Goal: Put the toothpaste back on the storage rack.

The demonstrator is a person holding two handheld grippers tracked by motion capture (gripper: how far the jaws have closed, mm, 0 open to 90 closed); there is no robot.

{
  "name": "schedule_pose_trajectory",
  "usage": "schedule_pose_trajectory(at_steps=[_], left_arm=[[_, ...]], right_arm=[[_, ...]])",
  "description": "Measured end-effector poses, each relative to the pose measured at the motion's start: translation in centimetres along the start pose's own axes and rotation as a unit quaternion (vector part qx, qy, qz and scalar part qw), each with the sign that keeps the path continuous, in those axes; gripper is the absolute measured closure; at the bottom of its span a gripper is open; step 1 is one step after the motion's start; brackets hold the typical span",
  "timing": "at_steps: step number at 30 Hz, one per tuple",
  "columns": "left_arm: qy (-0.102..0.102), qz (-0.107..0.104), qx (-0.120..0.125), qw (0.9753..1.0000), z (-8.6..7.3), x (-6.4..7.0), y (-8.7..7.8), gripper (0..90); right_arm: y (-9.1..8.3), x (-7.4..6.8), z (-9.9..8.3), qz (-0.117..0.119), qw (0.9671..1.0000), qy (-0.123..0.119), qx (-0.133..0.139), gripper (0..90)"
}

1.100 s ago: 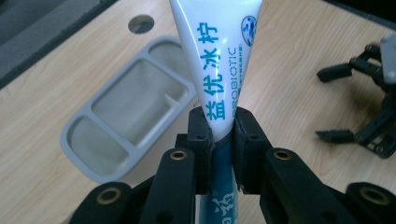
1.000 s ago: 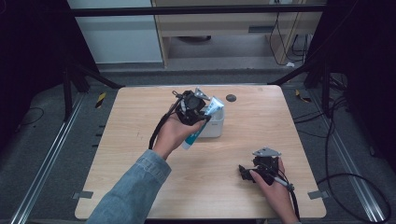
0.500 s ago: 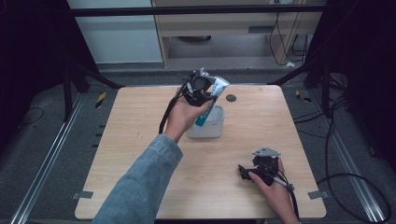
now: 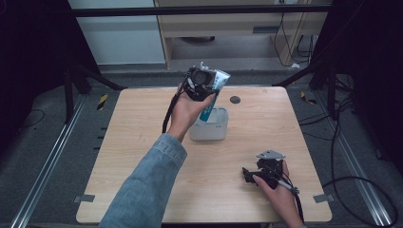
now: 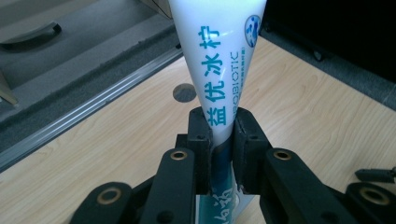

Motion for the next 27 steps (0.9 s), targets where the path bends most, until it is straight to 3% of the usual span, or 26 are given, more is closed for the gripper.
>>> schedule_pose_trajectory(at_steps=[10, 19, 27], left_arm=[[-0.012, 0.011, 0.041, 0.999, 0.9, -0.8, -0.3, 78.8], [-0.021, 0.018, 0.085, 0.996, 1.0, -1.5, -0.4, 78.8], [-0.017, 0.015, 0.087, 0.996, 0.7, -1.5, -0.2, 78.8]], right_arm=[[0.0, 0.0, 0.0, 0.0, 1.0, 0.0, 0.001, 0.4], [0.0, 0.0, 0.0, 0.001, 1.0, 0.0, 0.0, 0.4], [0.0, 0.0, 0.0, 0.001, 1.0, 0.0, 0.0, 0.4]])
Point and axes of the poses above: each handheld gripper's, and its own axes: y roughly forward along the jaws, z roughly out of its top, x roughly to its right, the point moved 3 cm from there along y, roughly forward along the jaws, and after that the axes turned 10 degrees about x, right-handed, at the moved point
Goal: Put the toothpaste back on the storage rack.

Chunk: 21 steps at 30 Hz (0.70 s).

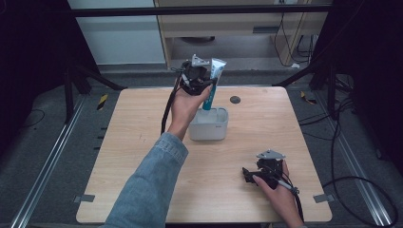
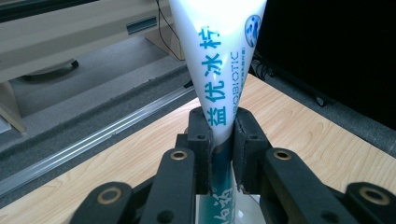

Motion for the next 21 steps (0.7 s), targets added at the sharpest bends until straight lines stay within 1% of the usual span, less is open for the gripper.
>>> schedule_pose_trajectory(at_steps=[5, 8, 10, 15, 21], left_arm=[[-0.009, 0.003, 0.005, 0.9999, -0.5, -0.5, 0.1, 78.8], [-0.006, 0.005, 0.005, 1.0, -0.9, -0.6, 0.2, 78.8], [-0.005, 0.005, 0.01, 0.9999, -1.2, -0.6, 0.3, 78.8], [-0.011, 0.007, 0.011, 0.9999, -2.5, -1.0, 0.6, 78.8], [-0.009, 0.005, 0.005, 0.9999, -3.5, -1.3, 0.8, 78.8]], right_arm=[[0.0, 0.0, 0.0, 0.0, 1.0, 0.0, -0.001, 0.3], [0.0, 0.0, 0.0, 0.0, 1.0, 0.001, -0.001, 0.4], [0.0, 0.0, 0.0, 0.0, 1.0, 0.0, 0.0, 0.4], [0.0, 0.0, 0.0, 0.0, 1.0, -0.001, -0.001, 0.4], [0.0, 0.0, 0.0, 0.001, 1.0, 0.002, -0.001, 0.3]])
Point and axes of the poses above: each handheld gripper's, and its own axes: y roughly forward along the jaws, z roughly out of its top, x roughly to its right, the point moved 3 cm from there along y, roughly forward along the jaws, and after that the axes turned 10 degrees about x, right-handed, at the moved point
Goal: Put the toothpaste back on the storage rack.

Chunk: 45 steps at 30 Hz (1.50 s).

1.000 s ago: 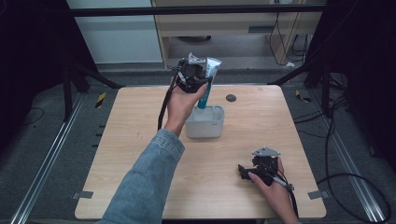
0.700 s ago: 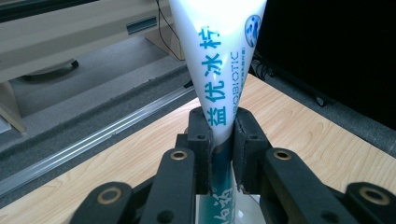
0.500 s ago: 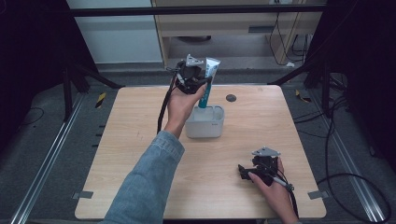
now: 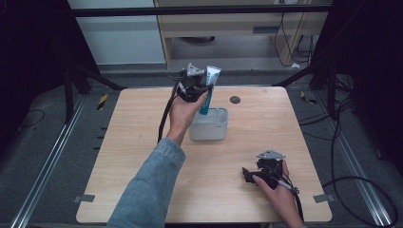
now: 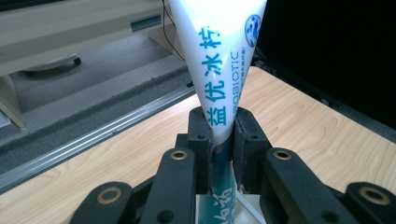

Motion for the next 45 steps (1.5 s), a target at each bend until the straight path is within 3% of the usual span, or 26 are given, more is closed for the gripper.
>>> schedule_pose_trajectory(at_steps=[16, 45], left_arm=[[0.001, -0.007, -0.015, 0.9999, -3.3, -0.1, 0.9, 78.8], [0.012, -0.02, -0.042, 0.9989, -6.1, 0.1, 1.0, 78.7]], right_arm=[[0.0, 0.0, 0.0, 0.0, 1.0, -0.001, 0.0, 0.4], [0.0, 0.0, 0.0, 0.0, 1.0, -0.001, 0.001, 0.4]])
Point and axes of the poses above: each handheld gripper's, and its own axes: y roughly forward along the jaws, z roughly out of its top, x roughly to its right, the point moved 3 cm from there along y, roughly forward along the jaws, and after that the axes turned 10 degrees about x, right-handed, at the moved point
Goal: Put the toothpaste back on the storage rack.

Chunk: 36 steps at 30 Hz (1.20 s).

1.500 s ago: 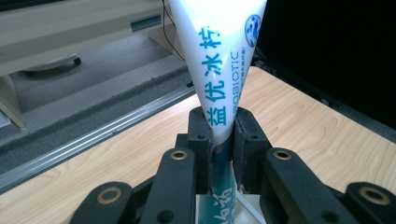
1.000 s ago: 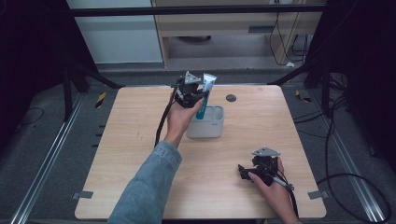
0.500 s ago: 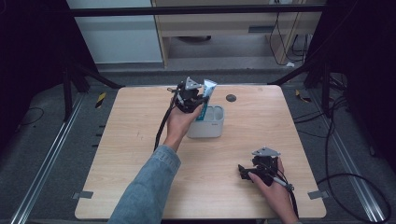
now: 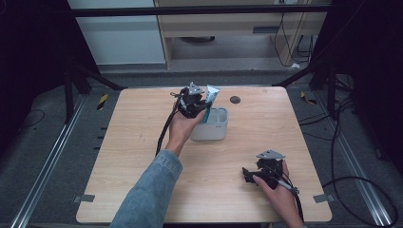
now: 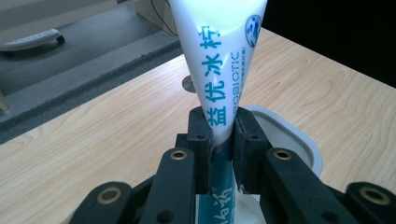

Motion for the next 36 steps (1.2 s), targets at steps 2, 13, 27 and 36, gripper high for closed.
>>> schedule_pose_trajectory(at_steps=[2, 13, 27, 36], left_arm=[[0.001, 0.0, 0.0, 1.0, -0.08, 0.01, -0.06, 78.7], [0.002, -0.002, -0.001, 1.0, -0.05, 0.05, -0.27, 78.6], [-0.005, -0.01, -0.008, 0.9999, 0.08, -0.15, -0.46, 78.4], [-0.01, -0.014, -0.017, 0.9997, 0.0, -0.24, -0.5, 78.4]], right_arm=[[0.0, -0.01, 0.0, 0.0, 1.0, 0.0, 0.0, 0.3], [0.0, -0.01, 0.0, 0.0, 1.0, 0.001, 0.0, 0.4], [0.0, -0.01, 0.0, 0.0, 1.0, 0.0, 0.0, 0.4], [0.0, -0.01, 0.0, 0.0, 1.0, 0.001, -0.001, 0.4]])
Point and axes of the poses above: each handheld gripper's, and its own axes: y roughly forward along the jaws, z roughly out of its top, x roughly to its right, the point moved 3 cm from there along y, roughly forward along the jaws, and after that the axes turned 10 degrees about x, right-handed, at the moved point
